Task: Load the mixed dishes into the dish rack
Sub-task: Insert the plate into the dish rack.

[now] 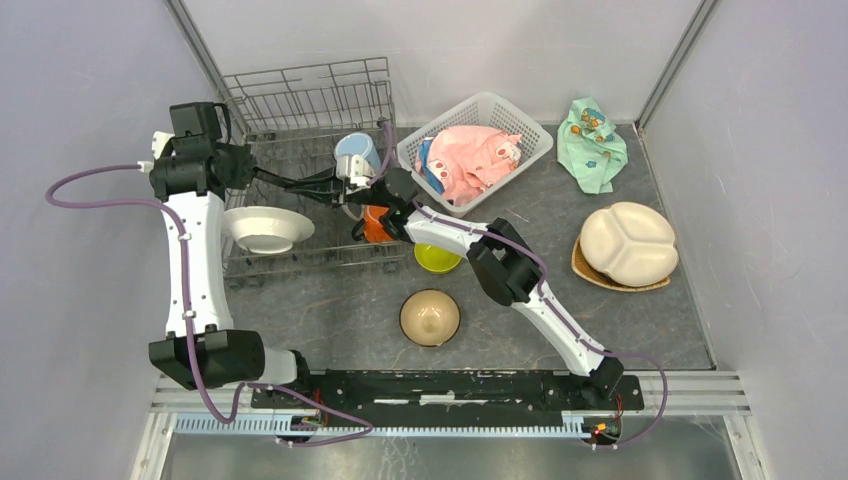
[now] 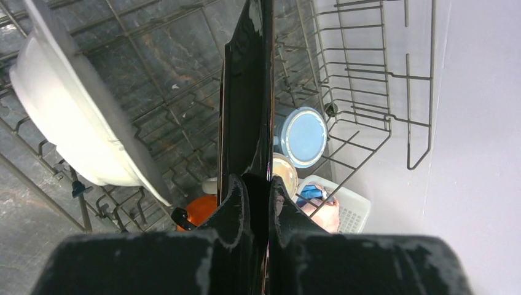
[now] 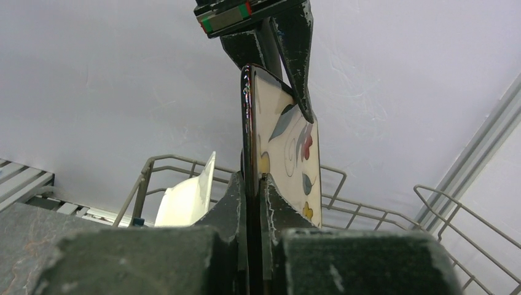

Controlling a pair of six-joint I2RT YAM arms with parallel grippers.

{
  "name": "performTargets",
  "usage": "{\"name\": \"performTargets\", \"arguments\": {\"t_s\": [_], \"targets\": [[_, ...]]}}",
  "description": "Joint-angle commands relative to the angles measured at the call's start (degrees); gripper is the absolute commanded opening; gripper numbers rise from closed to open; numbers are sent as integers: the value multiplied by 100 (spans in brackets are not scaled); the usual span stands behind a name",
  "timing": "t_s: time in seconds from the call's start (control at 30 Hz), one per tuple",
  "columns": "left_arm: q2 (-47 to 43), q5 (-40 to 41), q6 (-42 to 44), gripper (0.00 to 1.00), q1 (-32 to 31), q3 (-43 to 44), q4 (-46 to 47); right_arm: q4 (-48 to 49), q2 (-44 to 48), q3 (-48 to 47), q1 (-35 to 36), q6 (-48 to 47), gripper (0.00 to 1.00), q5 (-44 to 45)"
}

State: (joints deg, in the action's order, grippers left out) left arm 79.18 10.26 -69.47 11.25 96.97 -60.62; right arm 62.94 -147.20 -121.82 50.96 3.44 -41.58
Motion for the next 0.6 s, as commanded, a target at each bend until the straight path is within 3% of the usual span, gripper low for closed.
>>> {"name": "performTargets", "arguments": {"t_s": [0.0, 0.13, 0.27, 0.57], "targets": [[-210, 418, -325, 2, 121, 356, 1684, 1678, 52, -444, -27, 857, 0, 1742], [-317, 584, -353, 2, 123, 135, 1692, 1743, -264, -788, 25, 1285, 0, 2074], [-360, 874, -291, 2, 115, -10, 1678, 1837, -144, -223, 111, 1443, 1, 1991], [-333, 1426, -154, 2, 115, -252, 1607, 1889, -227, 83, 121, 1848, 41, 2198]]}}
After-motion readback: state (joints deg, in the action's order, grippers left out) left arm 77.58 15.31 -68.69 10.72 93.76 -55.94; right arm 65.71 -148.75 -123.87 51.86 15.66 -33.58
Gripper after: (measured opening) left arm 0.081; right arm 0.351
